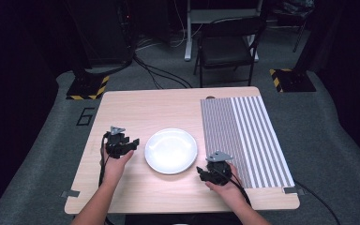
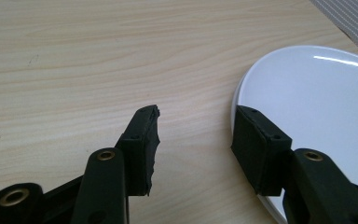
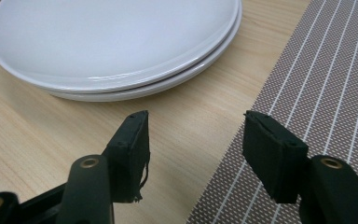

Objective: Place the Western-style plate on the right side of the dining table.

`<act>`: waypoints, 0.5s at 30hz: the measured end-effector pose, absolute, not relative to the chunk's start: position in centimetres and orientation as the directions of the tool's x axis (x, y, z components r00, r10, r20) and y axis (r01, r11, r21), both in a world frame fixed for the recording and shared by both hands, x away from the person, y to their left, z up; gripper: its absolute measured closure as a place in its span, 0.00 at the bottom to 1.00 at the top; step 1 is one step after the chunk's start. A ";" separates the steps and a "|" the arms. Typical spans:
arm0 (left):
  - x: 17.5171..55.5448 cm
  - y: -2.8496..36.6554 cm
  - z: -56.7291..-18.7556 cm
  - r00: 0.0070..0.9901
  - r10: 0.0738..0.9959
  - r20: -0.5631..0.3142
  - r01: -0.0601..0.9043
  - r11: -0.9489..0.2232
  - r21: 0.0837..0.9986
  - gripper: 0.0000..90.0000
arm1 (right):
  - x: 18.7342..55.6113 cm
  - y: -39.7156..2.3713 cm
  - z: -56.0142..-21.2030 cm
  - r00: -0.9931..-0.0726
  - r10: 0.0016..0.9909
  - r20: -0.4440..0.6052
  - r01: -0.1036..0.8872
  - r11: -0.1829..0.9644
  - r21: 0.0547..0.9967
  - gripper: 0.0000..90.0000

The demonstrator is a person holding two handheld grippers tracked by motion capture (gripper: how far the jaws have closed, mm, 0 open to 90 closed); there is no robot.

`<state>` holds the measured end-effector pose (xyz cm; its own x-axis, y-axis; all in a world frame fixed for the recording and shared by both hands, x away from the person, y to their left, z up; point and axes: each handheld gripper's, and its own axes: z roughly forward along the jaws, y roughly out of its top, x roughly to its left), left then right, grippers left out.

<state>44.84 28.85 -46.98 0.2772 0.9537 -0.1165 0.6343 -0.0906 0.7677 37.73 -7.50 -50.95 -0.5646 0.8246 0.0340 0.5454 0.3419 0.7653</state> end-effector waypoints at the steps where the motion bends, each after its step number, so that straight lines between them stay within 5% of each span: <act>1: 44.9 28.7 -46.9 0.279 0.953 -0.119 0.637 -0.091 0.765 0.56 | 37.8 -7.6 -50.9 -0.564 0.825 0.036 0.549 0.342 0.763 0.46; 15: 45.4 26.6 -46.5 0.320 0.930 -0.182 0.653 -0.078 0.753 0.59 | 38.5 -8.6 -49.4 -0.510 0.857 0.075 0.587 0.283 0.759 0.47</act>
<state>45.42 26.57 -46.54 0.3202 0.9298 -0.1817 0.6531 -0.0778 0.7533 38.50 -8.62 -49.41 -0.5101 0.8568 0.0753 0.5867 0.2826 0.7589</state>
